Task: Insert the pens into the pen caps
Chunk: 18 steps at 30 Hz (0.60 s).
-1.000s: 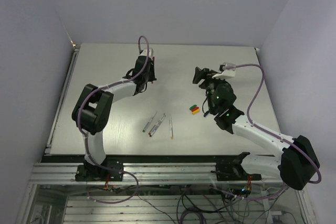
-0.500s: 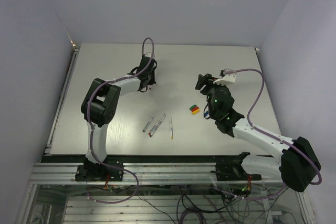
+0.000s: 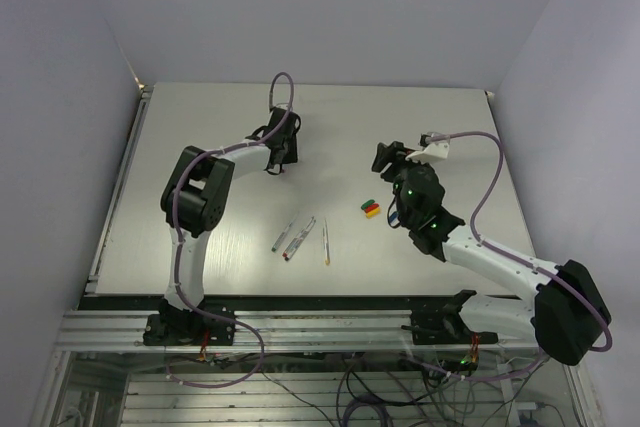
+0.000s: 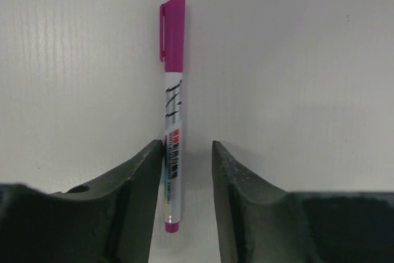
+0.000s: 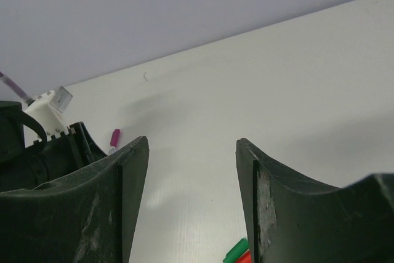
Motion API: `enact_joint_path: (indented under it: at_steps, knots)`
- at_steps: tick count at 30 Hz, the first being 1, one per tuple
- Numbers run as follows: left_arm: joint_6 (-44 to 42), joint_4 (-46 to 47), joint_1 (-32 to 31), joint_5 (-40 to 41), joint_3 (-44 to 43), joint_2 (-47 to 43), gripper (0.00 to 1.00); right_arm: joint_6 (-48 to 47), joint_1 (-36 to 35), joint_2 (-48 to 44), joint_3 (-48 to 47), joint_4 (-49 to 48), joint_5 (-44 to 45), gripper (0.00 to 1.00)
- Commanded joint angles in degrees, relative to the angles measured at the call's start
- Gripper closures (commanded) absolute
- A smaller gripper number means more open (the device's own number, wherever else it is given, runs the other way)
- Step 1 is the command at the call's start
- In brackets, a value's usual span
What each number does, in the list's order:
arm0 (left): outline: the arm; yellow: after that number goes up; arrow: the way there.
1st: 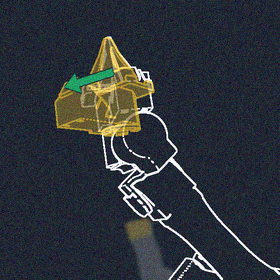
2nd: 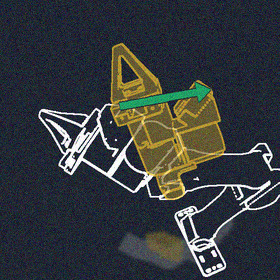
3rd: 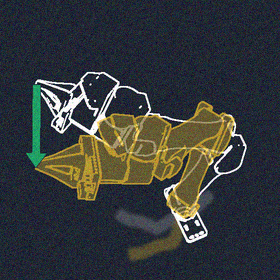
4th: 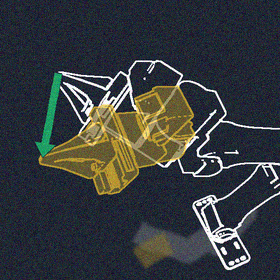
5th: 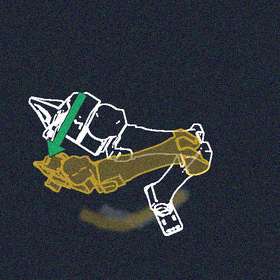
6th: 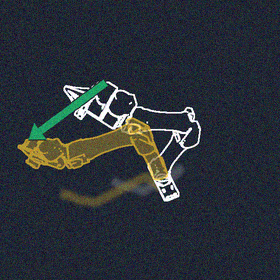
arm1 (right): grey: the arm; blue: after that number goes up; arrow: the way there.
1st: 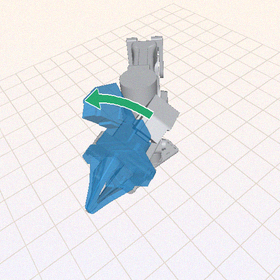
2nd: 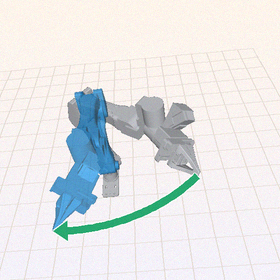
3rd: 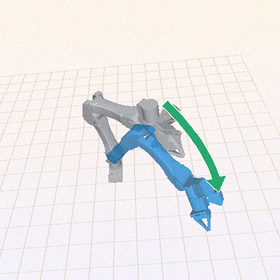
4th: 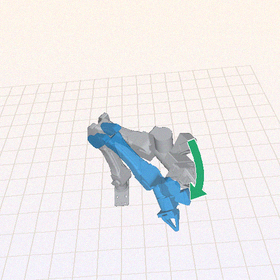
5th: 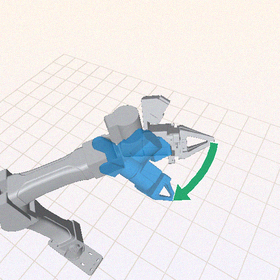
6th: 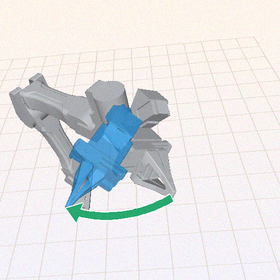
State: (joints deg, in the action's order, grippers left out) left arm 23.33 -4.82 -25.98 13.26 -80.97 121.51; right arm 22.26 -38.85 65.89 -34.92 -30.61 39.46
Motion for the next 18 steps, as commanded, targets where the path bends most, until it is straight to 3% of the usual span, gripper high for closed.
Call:
enact_joint_path:
  at_steps: [1,8,10,18]
  knots:
    - [0.79,-2.76,0.31,0.02,-1.21,1.40,0.48,0.51,-0.09,0.73,0.02,0.53,0.13,0.42]
    - [0.85,-3.21,0.31,1.02,-0.77,-1.26,0.33,0.72,-0.08,1.05,0.27,-0.53,0.26,0.42]
    - [0.51,-3.79,0.32,1.96,-0.69,-2.42,0.23,0.73,-0.08,0.81,0.60,-1.37,0.52,0.43]
    - [-1.19,-8.52,0.12,5.19,2.24,-9.10,0.21,-3.37,0.00,0.11,1.65,-4.83,4.56,0.46]
